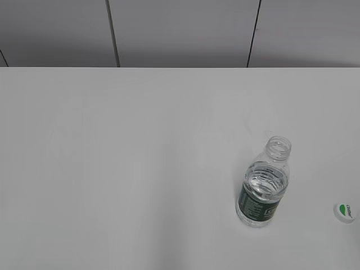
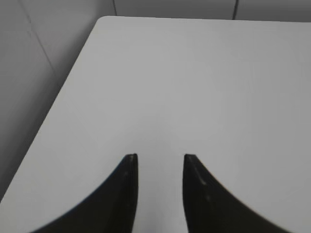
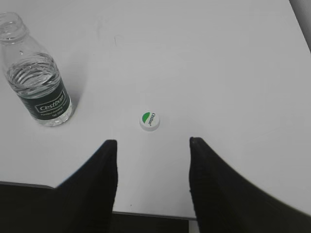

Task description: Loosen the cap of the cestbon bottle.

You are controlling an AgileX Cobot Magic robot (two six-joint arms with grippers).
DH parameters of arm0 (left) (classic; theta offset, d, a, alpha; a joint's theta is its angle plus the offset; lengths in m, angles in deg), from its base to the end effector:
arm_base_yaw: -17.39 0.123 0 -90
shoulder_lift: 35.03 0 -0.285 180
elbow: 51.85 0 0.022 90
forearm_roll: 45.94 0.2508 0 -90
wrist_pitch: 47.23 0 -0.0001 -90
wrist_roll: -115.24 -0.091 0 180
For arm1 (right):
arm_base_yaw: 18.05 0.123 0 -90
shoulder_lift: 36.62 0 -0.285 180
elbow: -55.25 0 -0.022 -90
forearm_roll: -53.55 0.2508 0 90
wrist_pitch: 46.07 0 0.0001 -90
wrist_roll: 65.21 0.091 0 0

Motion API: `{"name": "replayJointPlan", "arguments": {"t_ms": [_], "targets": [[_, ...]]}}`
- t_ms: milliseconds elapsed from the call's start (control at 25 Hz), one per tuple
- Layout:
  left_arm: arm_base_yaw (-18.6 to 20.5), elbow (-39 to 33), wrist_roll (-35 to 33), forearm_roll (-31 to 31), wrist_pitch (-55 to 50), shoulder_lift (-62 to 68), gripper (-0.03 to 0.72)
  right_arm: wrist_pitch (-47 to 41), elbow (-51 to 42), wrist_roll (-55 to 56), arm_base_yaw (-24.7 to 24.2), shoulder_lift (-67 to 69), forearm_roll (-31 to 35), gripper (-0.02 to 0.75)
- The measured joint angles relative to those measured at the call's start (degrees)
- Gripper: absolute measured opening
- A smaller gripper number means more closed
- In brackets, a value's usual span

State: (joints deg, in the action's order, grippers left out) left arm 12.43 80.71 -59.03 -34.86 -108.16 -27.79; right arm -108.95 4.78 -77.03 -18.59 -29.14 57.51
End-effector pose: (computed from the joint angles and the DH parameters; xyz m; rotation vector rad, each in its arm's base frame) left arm -0.0083 0.0161 0.2837 -0.0260 2.0046 0.1109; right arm -0.0036 0.0056 0.2653 -0.2107 2.0966 -0.0456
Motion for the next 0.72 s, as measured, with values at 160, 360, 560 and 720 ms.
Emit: {"name": "replayJointPlan", "arguments": {"t_ms": [160,360,560,720], "targets": [[2.2,0.0,0.0,0.1,0.0,0.0,0.244,0.0,0.0,0.0,0.0,0.0,0.2,0.375],[2.5,0.0,0.0,0.1,0.0,0.0,0.242,0.0,0.0,0.0,0.0,0.0,0.2,0.375],[2.5,0.0,0.0,0.1,0.0,0.0,0.242,0.0,0.0,0.0,0.0,0.0,0.2,0.375],[2.5,0.0,0.0,0.1,0.0,0.0,0.240,0.0,0.0,0.0,0.0,0.0,0.2,0.375]]}}
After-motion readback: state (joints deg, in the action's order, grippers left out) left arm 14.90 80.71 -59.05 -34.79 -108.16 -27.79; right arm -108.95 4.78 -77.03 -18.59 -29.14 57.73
